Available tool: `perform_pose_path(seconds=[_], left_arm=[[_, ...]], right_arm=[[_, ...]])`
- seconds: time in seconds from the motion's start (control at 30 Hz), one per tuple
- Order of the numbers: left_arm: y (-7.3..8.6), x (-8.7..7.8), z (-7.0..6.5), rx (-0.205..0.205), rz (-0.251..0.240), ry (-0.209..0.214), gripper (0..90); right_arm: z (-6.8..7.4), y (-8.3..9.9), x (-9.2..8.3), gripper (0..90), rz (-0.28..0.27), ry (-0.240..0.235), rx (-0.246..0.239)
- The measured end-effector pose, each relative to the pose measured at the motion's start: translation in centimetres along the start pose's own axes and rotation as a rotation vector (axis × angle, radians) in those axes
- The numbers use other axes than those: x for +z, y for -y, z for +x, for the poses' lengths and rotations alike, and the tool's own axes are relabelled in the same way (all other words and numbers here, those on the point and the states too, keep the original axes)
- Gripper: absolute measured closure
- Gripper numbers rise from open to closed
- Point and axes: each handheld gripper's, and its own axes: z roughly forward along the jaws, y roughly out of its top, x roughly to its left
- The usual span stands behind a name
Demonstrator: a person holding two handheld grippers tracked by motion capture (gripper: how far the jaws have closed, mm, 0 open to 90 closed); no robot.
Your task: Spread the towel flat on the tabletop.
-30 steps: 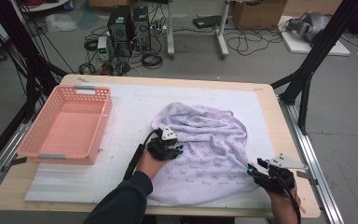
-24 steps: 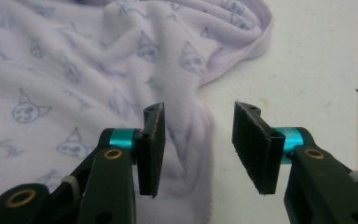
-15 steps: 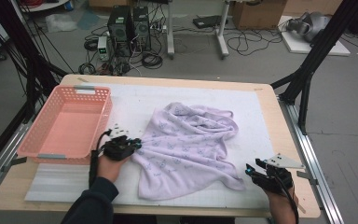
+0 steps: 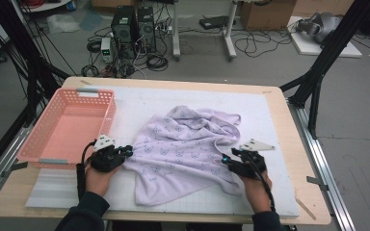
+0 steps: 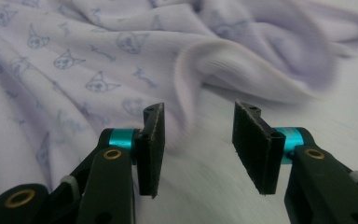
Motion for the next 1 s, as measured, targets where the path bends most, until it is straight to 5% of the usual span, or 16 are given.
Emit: perform_pose_path(seconds=[0.07, 0.13, 0.17, 0.23, 0.33, 0.53, 0.6, 0.63, 0.7, 0.73, 0.83, 1.0], left_arm=[[0.0, 0.0, -0.1, -0.001, -0.002, 0.004, 83.8], [0.0, 0.0, -0.2, 0.003, -0.006, 0.009, 83.8], [0.1, 0.0, -0.4, 0.003, -0.008, 0.01, 83.8], [0.0, 0.1, -0.6, 0.012, -0.003, 0.015, 83.7], [-0.1, 0.6, -1.7, 0.031, -0.018, 0.042, 83.8], [-1.0, 2.8, -4.3, 0.163, -0.009, 0.043, 83.8], [-1.5, 3.2, -4.1, 0.141, -0.028, 0.014, 82.2], [-1.6, 3.4, -3.8, 0.099, -0.03, 0.003, 76.5], [-1.6, 3.4, -3.3, 0.033, -0.008, 0.004, 54.7], [-1.5, 3.3, -3.3, 0.031, 0.018, 0.014, 48.8], [-1.3, 2.6, -3.5, 0.045, 0.055, 0.053, 47.1], [-1.6, 0.6, -3.0, -0.023, 0.01, 0.086, 42.9]], right_arm=[[0.4, -0.5, 2.0, 55.9, 0.065, 0.011, -0.019], [0.4, -0.7, 3.5, 74.4, 0.132, 0.014, -0.063], [0.3, -0.9, 3.7, 84.6, 0.122, -0.001, -0.073], [-0.3, -1.5, 3.9, 86.0, 0.151, 0.058, -0.134], [-2.1, -2.1, 4.3, 86.5, 0.161, 0.14, -0.135], [-4.3, -2.9, 5.4, 86.3, 0.155, 0.317, -0.15], [-4.5, -3.0, 5.6, 82.6, 0.146, 0.312, -0.107], [-4.5, -3.0, 5.5, 76.0, 0.136, 0.31, -0.087], [-4.5, -3.0, 4.9, 69.0, 0.112, 0.304, -0.074], [-4.4, -2.9, 4.3, 65.1, 0.085, 0.283, -0.063], [-4.4, -2.4, 2.2, 57.7, 0.029, 0.255, -0.043], [-4.0, -0.4, -0.4, 51.3, -0.011, 0.135, 0.015]])
